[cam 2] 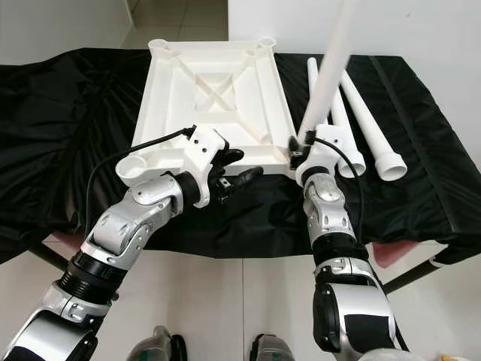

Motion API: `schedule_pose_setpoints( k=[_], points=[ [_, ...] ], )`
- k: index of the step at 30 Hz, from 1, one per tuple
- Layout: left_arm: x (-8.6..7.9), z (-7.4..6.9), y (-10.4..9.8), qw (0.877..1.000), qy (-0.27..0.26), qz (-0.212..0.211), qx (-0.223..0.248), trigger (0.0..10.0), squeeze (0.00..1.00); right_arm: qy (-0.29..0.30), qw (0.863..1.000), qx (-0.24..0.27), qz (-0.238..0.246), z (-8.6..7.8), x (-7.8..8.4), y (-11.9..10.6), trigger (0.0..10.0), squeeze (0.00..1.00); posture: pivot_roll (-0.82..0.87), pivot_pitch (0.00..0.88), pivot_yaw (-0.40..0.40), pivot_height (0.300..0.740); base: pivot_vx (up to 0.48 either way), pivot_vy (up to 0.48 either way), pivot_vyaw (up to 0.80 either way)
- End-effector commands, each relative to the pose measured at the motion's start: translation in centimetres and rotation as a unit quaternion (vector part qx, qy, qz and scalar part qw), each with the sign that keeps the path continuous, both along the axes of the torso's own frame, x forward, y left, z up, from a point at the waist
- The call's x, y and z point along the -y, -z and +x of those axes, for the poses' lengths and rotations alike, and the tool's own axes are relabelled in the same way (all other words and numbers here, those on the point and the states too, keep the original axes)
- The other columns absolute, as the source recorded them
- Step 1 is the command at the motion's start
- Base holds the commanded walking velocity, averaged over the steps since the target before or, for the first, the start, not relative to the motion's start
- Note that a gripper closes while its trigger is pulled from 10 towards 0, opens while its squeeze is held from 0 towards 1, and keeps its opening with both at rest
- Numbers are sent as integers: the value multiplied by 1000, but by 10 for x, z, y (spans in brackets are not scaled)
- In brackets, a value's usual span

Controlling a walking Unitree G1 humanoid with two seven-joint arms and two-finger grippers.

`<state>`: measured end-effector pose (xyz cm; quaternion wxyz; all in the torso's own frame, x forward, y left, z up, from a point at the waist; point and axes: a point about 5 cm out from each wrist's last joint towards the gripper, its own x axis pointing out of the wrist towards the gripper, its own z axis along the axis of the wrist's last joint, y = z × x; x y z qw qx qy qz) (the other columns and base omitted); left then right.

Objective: Building children table

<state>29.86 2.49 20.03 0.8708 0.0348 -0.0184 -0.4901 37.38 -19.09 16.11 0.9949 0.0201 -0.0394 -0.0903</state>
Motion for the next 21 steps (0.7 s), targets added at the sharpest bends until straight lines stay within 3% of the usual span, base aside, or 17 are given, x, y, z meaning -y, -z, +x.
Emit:
schedule_pose_setpoints(
  k=[1,4,5,6,7,9,10,13,14,15,16,21],
  points=[
    [3,-4,0,1000,30,5,-2,10000,0,58,997,-49,18,-8,14,23,0,0,-47,91,58,740,0,0,0],
    [3,-4,1,999,31,5,-3,10000,0,81,995,-51,15,-11,11,25,863,0,-46,90,56,740,0,0,0],
    [3,-4,1,1000,31,7,-3,10000,0,79,995,-54,15,-12,7,26,1804,0,-46,90,56,740,0,0,0],
    [3,-5,2,999,30,8,-3,10000,0,75,996,-55,19,-12,4,27,1922,0,-46,91,54,740,0,0,0],
    [4,-4,3,999,29,14,-4,10000,0,60,996,-56,23,-13,-4,27,2941,0,-46,91,54,740,0,0,0],
    [4,-4,3,999,29,15,-4,10000,0,56,997,-55,23,-13,-6,27,2941,0,-46,91,54,740,0,0,0],
    [4,-4,3,999,29,16,-5,10000,0,53,997,-54,25,-14,-9,26,4745,0,-47,90,53,740,0,0,0],
    [4,-4,3,999,29,16,-5,10000,0,52,997,-54,26,-14,-10,26,4745,0,-47,90,53,740,0,0,0],
    [4,-4,4,999,29,17,-5,10000,0,42,998,-48,27,-14,-12,24,10000,0,-47,90,53,740,0,0,0],
    [4,-4,4,999,29,17,-5,10000,0,42,998,-48,27,-14,-12,24,10000,0,-47,90,53,740,0,0,0],
    [4,-4,4,999,28,18,-6,10000,0,36,998,-37,29,-15,-13,21,10000,1000,-47,90,53,740,0,0,0],
    [4,-2,6,999,24,24,-7,10000,0,12,999,-2,30,-20,-16,13,10000,1000,-52,81,54,740,0,0,0]
  ],
)
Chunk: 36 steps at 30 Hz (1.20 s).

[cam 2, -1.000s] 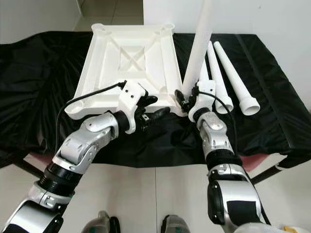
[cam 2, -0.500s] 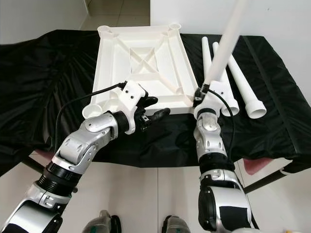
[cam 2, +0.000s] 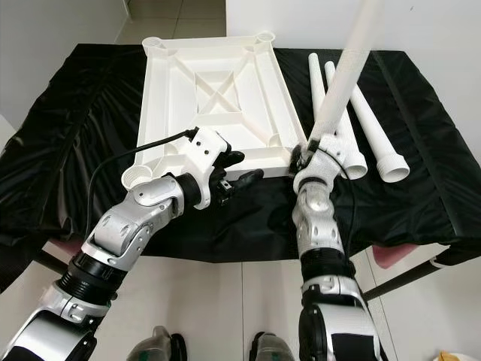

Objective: Building children table

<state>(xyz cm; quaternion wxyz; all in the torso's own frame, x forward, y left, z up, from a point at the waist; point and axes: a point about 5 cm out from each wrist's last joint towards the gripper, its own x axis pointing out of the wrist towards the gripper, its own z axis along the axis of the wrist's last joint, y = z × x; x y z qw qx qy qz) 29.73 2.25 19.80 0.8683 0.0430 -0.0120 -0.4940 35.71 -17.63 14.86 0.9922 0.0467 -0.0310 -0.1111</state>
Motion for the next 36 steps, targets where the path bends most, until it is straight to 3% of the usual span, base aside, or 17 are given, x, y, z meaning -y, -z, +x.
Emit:
schedule_pose_setpoints(
  k=[1,2,14,22,36],
  points=[
    [1,1,4,1000,17,16,-6,10000,0,-6,1000,14,-8,-6,-1,0,10000,1000,-53,80,55,740,0,0,0],
    [1,2,5,1000,13,19,-6,10000,0,-4,1000,22,-15,-10,1,-1,10000,0,-54,79,55,740,0,0,0],
    [3,14,10,999,-5,33,-20,10000,0,-2,998,61,-32,-29,7,-2,10000,0,-66,74,63,740,0,0,0],
    [13,33,25,995,-30,83,-53,10000,0,4,996,77,-43,-63,14,8,10000,0,-82,66,70,740,0,0,0],
    [15,54,31,987,-73,138,-41,10000,0,-14,996,77,-39,-75,7,9,10000,0,-98,73,80,740,0,0,0]
  ],
)
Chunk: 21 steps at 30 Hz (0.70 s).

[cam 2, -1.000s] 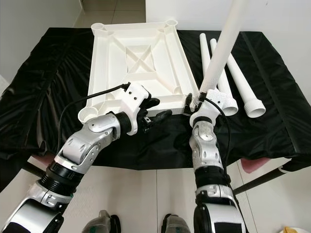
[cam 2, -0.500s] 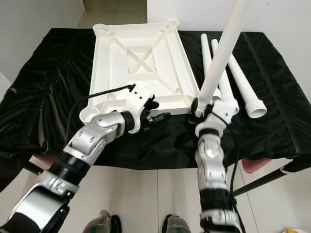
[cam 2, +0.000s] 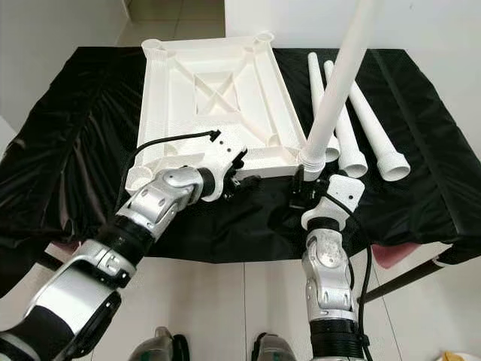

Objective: Building children table

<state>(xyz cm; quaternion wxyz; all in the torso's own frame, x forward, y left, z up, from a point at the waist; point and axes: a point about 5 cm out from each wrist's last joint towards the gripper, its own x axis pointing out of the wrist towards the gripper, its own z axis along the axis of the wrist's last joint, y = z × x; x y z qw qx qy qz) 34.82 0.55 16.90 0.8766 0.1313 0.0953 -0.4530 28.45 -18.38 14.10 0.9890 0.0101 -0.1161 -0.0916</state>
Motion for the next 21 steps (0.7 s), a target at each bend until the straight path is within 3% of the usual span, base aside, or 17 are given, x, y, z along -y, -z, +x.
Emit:
schedule_pose_setpoints(
  k=[1,8,12,21],
  points=[
    [-2,6,0,999,-30,13,14,10000,0,0,1000,-4,8,-2,0,1,10000,0,-100,77,81,740,0,0,0],
    [1,13,-6,999,-39,18,30,10000,0,1,1000,-3,11,-3,-1,-1,10000,0,-101,83,84,740,0,0,0],
    [4,20,-3,996,-57,51,35,10000,0,-2,1000,-4,15,-3,-3,-3,10000,0,-103,98,88,740,0,0,0],
    [4,19,13,993,-45,104,15,10000,0,3,1000,-5,17,-4,-1,-4,10000,0,-111,105,95,740,0,0,0]
  ],
)
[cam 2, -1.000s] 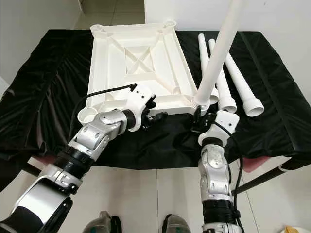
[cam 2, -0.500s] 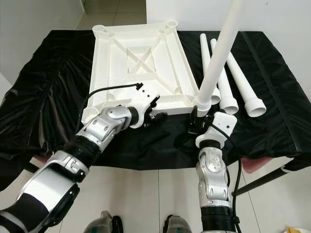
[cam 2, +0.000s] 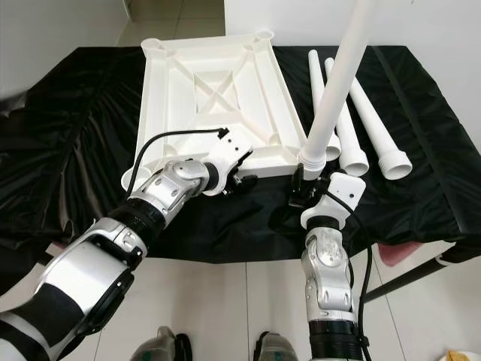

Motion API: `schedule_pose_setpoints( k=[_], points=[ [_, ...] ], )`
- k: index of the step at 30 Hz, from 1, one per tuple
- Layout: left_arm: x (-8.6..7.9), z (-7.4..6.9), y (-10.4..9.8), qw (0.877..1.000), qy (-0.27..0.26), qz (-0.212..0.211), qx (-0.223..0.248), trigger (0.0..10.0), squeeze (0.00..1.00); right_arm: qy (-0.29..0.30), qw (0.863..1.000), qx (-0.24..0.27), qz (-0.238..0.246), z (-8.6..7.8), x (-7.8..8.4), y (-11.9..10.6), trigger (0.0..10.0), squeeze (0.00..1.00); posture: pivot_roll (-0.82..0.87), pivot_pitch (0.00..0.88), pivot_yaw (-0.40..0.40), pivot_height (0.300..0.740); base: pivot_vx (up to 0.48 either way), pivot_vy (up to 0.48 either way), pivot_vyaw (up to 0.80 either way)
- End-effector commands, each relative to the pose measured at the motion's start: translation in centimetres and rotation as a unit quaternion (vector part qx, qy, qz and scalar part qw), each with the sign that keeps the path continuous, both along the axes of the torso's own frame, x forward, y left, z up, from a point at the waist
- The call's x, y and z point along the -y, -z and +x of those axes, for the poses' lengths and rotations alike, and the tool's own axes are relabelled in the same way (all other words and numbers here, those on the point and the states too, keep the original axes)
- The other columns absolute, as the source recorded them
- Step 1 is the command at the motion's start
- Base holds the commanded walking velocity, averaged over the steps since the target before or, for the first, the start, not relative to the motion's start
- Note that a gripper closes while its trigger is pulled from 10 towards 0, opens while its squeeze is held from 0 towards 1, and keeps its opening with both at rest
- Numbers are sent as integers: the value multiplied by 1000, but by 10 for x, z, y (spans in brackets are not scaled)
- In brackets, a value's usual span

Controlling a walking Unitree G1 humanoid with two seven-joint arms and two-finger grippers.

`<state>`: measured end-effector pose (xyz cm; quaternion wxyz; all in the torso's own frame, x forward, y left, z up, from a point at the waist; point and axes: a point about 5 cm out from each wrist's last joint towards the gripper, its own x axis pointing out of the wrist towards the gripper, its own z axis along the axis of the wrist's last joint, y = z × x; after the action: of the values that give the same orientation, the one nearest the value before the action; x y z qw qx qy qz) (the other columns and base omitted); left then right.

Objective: Building children table

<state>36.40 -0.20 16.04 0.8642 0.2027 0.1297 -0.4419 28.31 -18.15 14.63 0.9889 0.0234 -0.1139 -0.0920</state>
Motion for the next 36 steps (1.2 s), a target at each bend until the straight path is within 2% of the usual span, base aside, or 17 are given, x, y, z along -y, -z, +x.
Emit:
schedule_pose_setpoints(
  k=[1,9,11,12,13,14,15,19,21,23,24,25,26,27,30,31,36],
  points=[
    [-4,3,8,999,-42,33,11,10000,0,6,1000,-4,4,-2,2,1,10000,0,-111,106,96,740,0,0,0],
    [-9,5,14,997,-41,57,7,10000,0,9,1000,-6,6,-3,3,1,10000,0,-109,109,98,740,0,0,0],
    [-9,4,15,998,-27,63,6,10000,0,10,1000,-6,6,-3,3,1,10000,0,-108,111,99,740,0,0,0],
    [-10,3,16,998,-6,67,6,7529,0,10,1000,-6,6,-3,3,1,10000,0,-107,112,100,740,0,0,0],
    [-10,0,18,997,18,72,2,4235,0,11,1000,-7,5,-3,3,1,10000,0,-107,112,100,740,0,0,0],
    [-10,0,18,997,18,72,2,4235,0,11,1000,-7,5,-3,3,1,10000,0,-107,112,100,740,0,0,0],
    [-11,-3,19,996,47,77,-1,0,0,11,1000,-7,4,-3,4,1,10000,0,-107,112,100,740,0,0,0],
    [-11,-5,20,995,64,81,-3,0,0,12,1000,-8,4,-3,5,1,10000,0,-107,112,100,740,0,0,0],
    [-16,-10,22,989,116,94,-3,0,0,14,1000,-9,2,-4,6,1,10000,0,-106,114,103,740,0,0,0],
    [-16,-10,22,989,116,94,-3,0,0,14,1000,-9,2,-4,6,1,10000,0,-106,114,103,740,0,0,0],
    [-19,-13,23,985,140,100,-3,0,0,15,1000,-10,2,-4,7,1,10000,0,-106,114,103,740,0,0,0],
    [-23,-16,25,982,155,106,-6,4039,0,15,1000,-10,2,-4,7,1,10000,0,-104,117,103,740,0,0,0],
    [-23,-16,25,982,155,106,-6,4039,0,15,1000,-10,2,-4,7,1,10000,0,-104,117,103,740,0,0,0],
    [-28,-19,26,980,168,111,-9,2745,0,16,1000,-10,1,-4,7,1,10000,0,-103,119,102,740,0,0,0],
    [-31,-20,27,978,175,114,-11,2745,0,16,1000,-10,0,-4,8,1,10000,0,-103,119,102,740,0,0,0],
    [-35,-21,28,978,175,116,-15,10000,0,17,1000,-11,0,-4,8,1,10000,0,-103,119,102,740,0,0,0],
    [-48,-25,29,976,181,117,-21,10000,0,17,1000,-11,-1,-4,9,1,10000,0,-102,120,102,740,0,0,0]
  ],
)
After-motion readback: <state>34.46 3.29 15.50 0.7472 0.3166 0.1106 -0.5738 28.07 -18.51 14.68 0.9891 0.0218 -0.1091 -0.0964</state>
